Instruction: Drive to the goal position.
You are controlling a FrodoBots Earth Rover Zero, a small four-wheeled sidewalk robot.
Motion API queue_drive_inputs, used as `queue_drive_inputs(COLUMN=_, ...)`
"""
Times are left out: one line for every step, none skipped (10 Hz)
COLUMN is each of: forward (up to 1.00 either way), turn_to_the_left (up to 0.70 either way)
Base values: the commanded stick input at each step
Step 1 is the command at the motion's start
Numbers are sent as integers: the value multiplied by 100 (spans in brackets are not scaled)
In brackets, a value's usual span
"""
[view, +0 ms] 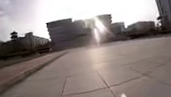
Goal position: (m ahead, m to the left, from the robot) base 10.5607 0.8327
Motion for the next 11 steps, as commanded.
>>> queue_drive_inputs(forward=100, turn_to_the_left=0)
queue_drive_inputs(forward=100, turn_to_the_left=0)
queue_drive_inputs(forward=100, turn_to_the_left=0)
queue_drive_inputs(forward=100, turn_to_the_left=0)
queue_drive_inputs(forward=100, turn_to_the_left=0)
queue_drive_inputs(forward=100, turn_to_the_left=0)
queue_drive_inputs(forward=100, turn_to_the_left=16)
queue_drive_inputs(forward=100, turn_to_the_left=27)
queue_drive_inputs(forward=100, turn_to_the_left=27)
queue_drive_inputs(forward=100, turn_to_the_left=27)
queue_drive_inputs(forward=100, turn_to_the_left=17)
